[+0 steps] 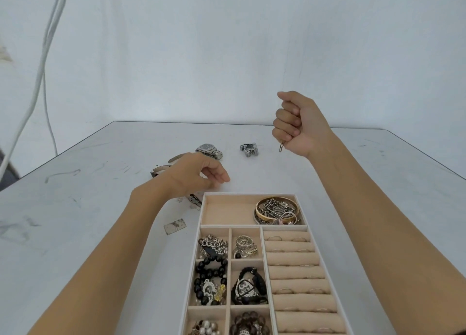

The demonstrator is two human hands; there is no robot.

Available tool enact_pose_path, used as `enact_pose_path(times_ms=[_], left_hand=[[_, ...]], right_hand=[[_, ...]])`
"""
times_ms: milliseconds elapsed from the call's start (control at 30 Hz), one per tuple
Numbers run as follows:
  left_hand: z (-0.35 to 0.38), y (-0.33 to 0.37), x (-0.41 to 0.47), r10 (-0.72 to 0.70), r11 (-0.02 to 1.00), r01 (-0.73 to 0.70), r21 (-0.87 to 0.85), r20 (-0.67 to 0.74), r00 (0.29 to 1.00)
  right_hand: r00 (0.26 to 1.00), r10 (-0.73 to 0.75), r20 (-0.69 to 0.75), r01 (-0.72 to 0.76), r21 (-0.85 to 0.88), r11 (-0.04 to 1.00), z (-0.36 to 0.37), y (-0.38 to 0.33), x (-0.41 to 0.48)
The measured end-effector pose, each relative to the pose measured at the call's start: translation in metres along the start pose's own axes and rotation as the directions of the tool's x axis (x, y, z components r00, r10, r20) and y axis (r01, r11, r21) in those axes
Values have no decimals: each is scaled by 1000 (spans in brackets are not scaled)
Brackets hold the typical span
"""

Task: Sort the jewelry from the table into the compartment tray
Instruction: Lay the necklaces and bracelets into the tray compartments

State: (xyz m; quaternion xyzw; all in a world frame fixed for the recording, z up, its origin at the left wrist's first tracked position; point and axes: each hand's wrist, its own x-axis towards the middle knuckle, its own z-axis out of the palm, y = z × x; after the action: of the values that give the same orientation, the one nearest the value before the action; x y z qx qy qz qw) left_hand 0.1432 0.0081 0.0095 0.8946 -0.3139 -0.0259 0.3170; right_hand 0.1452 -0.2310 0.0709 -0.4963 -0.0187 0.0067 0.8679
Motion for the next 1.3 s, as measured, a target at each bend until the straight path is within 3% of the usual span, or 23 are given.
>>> enact_pose_path(times_ms=[133, 267, 467, 633, 867, 1000, 1100, 1167, 1300], left_hand=[[7, 9, 31, -31, 993, 44, 112, -122, 992], [20, 24, 75, -153, 955, 215, 205, -284, 946], [39, 42, 127, -368, 852, 423, 309, -221, 903], [50, 44, 143, -374, 804, 472, 361, -311, 874], [52, 40, 144, -342, 811, 451, 372, -325, 882], [42, 39, 131, -362, 884, 411, 222, -233, 903], [31, 42, 112, -395, 918, 377, -122, -186, 900], [20, 49, 93, -402, 872, 323, -367, -162, 901], [-4, 62, 44, -374, 765, 241, -597, -108, 921]], right_hand=[[1000, -8, 17, 7, 31, 1000, 5, -7, -2], [1000, 3, -10, -2, 60, 998, 0, -8, 0], [995, 30, -97, -19, 114, 993, -18, 0, 7], [988, 45, -151, -27, 117, 993, -28, 6, 11], [984, 58, -169, -38, 117, 992, -30, 8, 12], [985, 93, -146, -82, 79, 994, -30, 9, 9], [987, 107, -119, -106, 15, 994, -24, 8, 3], [989, 106, -104, -110, -33, 993, -17, 6, -2], [991, 106, -76, -112, -87, 990, -3, 2, -18]])
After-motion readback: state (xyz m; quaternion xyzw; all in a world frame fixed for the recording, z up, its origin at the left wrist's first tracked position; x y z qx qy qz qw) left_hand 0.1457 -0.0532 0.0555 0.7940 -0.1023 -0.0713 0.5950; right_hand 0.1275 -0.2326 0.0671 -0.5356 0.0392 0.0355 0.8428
